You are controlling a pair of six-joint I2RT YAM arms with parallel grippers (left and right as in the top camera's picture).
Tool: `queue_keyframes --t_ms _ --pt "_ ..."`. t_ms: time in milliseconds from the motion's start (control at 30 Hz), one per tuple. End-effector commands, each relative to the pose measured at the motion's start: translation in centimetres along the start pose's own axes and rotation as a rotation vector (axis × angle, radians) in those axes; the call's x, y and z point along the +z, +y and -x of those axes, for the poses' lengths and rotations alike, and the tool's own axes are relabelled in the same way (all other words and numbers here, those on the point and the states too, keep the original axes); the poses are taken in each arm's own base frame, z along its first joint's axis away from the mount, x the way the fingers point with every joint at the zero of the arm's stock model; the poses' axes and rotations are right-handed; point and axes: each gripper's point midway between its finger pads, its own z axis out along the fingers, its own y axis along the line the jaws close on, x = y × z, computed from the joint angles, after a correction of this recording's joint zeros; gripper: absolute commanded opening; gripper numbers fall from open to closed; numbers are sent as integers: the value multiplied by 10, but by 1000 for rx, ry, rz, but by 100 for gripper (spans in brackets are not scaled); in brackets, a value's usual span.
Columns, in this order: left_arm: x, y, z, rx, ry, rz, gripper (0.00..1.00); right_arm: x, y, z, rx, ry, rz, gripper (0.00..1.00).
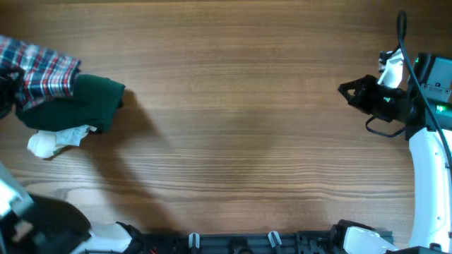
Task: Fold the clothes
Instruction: 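Carry the plaid bundle left with the left gripper onto the green garment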
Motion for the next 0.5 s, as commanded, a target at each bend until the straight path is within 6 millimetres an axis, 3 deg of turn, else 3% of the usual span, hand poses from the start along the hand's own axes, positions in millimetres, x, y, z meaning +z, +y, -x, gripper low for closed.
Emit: queue_keyframes --t_ms 0,67,167,367,400,467 --pt "39 20 -4 31 103 -45 4 3 -1 -4 16 22 -3 6" --pt "61 40 -9 11 147 -36 4 3 -3 -6 17 27 -11 6" --pt "88 77 -33 -120 232 17 4 2 -3 -8 0 36 -13 6" --pt "111 138 -85 -311 322 181 4 2 -7 -9 1 40 -33 6" --pt "111 142 -88 -317 328 196 6 2 -7 -9 -3 40 -32 6" --pt "108 144 -91 -326 337 209 21 2 -7 -9 -7 40 -32 6"
